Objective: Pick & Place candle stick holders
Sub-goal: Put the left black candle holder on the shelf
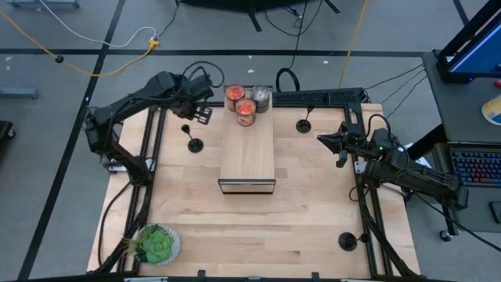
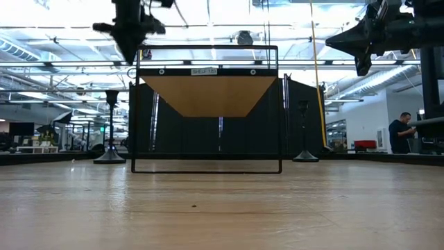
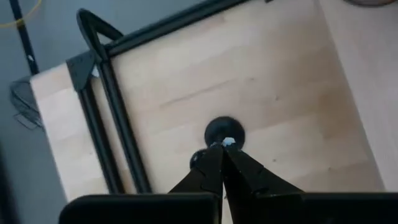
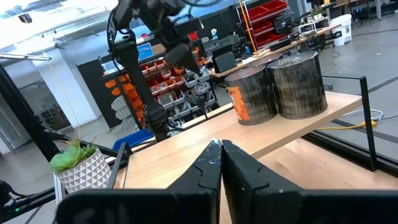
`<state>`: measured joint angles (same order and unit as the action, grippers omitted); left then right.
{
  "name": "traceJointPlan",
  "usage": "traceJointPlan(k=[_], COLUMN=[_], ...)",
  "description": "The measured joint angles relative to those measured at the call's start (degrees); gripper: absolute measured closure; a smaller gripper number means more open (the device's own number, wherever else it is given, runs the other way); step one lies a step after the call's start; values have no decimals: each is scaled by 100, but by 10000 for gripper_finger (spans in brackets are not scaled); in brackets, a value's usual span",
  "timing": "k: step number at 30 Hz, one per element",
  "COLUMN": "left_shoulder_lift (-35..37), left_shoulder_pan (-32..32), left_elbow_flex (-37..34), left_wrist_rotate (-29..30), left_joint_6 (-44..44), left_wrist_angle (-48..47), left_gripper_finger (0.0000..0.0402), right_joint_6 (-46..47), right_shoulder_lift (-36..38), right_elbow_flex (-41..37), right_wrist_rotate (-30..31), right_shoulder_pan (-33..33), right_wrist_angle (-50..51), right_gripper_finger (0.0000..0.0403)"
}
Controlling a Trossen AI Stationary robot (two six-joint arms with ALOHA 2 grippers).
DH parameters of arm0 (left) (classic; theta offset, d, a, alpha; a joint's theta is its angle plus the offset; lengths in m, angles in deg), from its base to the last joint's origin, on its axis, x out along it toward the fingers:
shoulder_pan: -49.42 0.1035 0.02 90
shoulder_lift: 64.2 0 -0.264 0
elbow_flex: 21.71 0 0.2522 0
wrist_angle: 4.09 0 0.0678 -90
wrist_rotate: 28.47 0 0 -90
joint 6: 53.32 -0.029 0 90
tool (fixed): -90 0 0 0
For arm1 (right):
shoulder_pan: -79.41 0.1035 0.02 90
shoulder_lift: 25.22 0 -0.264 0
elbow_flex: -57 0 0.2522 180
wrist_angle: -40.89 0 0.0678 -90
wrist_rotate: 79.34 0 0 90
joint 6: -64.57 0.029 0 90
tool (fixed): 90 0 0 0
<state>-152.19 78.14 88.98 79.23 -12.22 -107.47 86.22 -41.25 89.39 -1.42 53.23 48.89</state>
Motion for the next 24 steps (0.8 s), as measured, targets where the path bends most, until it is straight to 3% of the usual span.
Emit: traceJointPlan(k=[5, 11, 18, 24], left_shoulder_lift=[184, 270, 285, 279], left_shoulder_pan=[344, 618, 817, 970], left_elbow_flex=[-716, -1263, -1389, -1388], left_wrist_rotate=[-240, -285, -408, -576], left_joint_6=[-140, -198, -246, -331], left_wrist_angle=[-35, 0, 132, 163], left_gripper_finger=[382, 310, 224, 205], right_joint_6=[-2, -2, -3, -2], right_shoulder_lift=[2, 2, 2, 2], right_elbow_flex=[0, 0, 0, 0], right_wrist_rotate=[0, 0, 13, 22], right_shoulder_pan=[0, 0, 0, 0], right_wrist_angle=[1, 3, 3, 3], right_gripper_finger=[399, 399, 399, 399])
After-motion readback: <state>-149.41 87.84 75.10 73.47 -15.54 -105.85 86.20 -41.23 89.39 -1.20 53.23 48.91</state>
